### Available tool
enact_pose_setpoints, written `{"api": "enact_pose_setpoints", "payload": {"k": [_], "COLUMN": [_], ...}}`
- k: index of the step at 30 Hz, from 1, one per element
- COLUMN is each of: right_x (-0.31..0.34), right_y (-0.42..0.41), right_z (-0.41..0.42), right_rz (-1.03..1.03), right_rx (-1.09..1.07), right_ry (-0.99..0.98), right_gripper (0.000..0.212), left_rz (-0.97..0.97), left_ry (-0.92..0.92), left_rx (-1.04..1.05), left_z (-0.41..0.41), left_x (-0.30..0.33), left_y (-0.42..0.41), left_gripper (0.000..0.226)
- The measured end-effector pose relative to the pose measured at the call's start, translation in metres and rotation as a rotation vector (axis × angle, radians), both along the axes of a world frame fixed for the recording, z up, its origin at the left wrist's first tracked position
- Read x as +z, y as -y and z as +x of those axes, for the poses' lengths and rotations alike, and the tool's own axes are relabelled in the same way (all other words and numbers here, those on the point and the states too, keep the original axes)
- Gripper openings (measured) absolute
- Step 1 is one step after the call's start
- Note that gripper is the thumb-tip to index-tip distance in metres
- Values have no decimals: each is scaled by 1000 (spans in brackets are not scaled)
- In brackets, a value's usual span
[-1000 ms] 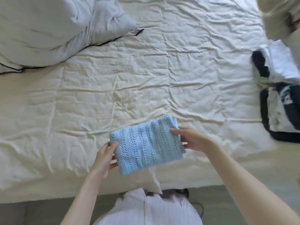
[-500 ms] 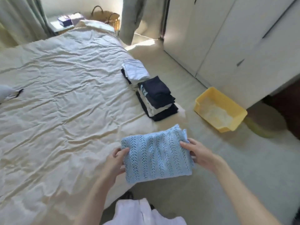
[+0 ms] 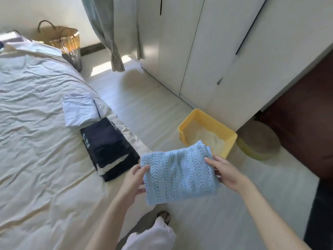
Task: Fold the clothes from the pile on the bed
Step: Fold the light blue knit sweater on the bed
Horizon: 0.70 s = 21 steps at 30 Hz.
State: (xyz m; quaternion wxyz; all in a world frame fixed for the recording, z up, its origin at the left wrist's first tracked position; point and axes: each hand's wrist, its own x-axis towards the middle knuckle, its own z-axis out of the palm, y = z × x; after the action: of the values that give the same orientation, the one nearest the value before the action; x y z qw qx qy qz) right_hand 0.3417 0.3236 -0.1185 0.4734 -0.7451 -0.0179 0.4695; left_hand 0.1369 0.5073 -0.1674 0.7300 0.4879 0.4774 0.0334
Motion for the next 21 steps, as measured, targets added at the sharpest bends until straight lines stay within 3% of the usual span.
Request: {"api": "enact_pose_setpoints", "payload": {"k": [9, 15, 21], "right_x": [12, 6, 6], "right_y": [-44, -126, -239], "right_z": [193, 303, 346], "right_rz": [72, 76, 45], "right_rx": [78, 366, 675], "right_ry": [5, -9, -27], "right_gripper": [19, 20, 24], "left_rz": [43, 36, 7], "left_ry": [23, 15, -4], "left_rx": [64, 350, 693], "left_z": [168, 242, 263], "left_x": [24, 16, 20], "left_y": [-31, -36, -52], "left_gripper": [19, 23, 18]}}
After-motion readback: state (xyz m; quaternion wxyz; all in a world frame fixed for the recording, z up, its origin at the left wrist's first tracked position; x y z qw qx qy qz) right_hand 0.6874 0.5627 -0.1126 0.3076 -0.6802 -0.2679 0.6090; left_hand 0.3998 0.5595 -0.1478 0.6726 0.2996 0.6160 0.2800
